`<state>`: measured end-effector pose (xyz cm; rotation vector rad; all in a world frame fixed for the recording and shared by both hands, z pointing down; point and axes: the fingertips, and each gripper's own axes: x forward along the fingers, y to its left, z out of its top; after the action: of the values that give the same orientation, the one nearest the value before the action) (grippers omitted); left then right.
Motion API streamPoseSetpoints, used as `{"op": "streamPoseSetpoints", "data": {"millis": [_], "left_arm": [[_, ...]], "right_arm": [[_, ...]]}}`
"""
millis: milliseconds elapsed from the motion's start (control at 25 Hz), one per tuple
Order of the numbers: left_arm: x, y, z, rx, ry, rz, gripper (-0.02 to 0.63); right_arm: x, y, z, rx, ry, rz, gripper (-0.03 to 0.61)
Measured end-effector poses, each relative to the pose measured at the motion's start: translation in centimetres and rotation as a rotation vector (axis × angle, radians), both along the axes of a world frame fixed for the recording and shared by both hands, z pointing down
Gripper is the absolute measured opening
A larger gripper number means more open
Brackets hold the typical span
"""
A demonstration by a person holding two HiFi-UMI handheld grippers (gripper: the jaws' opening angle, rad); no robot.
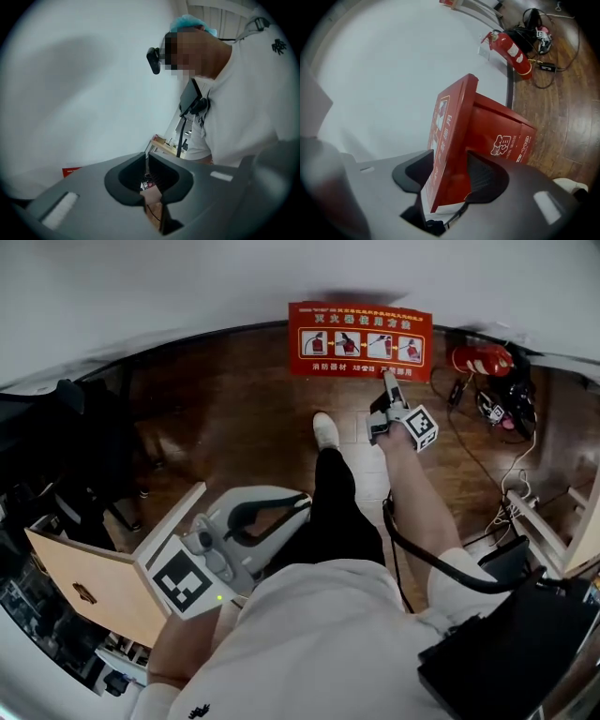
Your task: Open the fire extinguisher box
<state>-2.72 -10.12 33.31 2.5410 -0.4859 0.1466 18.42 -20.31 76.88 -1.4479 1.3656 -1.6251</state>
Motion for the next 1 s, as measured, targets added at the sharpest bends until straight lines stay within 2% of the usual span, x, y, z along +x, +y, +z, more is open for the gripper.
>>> {"op": "streamPoseSetpoints", "data": {"millis": [240,360,480,760,1000], "left_arm": [[-0.2,0.3,1.4,-0.035,-0.008,-0.009,0.018],[-0.2,-0.6,1.6,-0.041,-0.003,-0.013,0.018],[0.3,0.8,1.2,-0.025,0.004,-0.01,0.018],[1.1,1.2,0.5,-0.022,0.026,0.015,0.018],[1.8,0.5,-0.4,-0.013,0.058,0.022,0.017]], "right_arm": [[0.4,0.4,0.7,0.007,-0.054,0.035,0.186],[0.2,0.2,0.6,-0.004,-0.063,0.023,0.16],[-0.1,1.8,-0.5,-0.012,-0.082,0.0,0.116],[-0.2,1.4,-6.3,0.082,-0.121,-0.015,0.081],[0.0,-1.7,-12.0,0.188,-0.146,-0.032,0.084]]}}
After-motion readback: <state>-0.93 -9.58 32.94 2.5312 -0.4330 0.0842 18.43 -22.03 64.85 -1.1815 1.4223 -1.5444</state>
